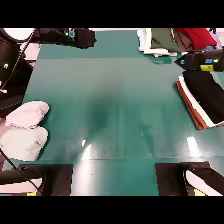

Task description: Fold the shirts.

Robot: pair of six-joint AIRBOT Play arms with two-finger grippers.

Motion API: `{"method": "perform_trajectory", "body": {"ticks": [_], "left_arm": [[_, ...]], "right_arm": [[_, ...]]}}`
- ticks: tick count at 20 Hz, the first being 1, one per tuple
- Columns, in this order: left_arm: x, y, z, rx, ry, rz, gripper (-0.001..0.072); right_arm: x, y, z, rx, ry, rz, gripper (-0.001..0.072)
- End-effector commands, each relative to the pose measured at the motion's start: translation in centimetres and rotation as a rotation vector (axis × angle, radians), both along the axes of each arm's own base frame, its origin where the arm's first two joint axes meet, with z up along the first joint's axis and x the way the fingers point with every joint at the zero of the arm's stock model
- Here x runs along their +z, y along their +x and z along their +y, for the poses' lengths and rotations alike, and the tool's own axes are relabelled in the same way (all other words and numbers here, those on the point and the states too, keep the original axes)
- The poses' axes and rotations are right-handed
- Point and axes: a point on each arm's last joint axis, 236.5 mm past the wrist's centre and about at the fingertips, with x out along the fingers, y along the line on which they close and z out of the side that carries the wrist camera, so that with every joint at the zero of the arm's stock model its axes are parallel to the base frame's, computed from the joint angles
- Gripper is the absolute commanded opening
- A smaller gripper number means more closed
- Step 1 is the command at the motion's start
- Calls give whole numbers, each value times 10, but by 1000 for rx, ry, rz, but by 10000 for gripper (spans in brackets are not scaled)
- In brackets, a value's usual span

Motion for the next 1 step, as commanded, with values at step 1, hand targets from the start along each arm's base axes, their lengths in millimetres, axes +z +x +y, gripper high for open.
{"method": "perform_trajectory", "body": {"ticks": [1], "left_arm": [[4, 2, 0, 6, -9, -14, 27]], "right_arm": [[2, -5, 17, 47, -3, -10, 19]]}}
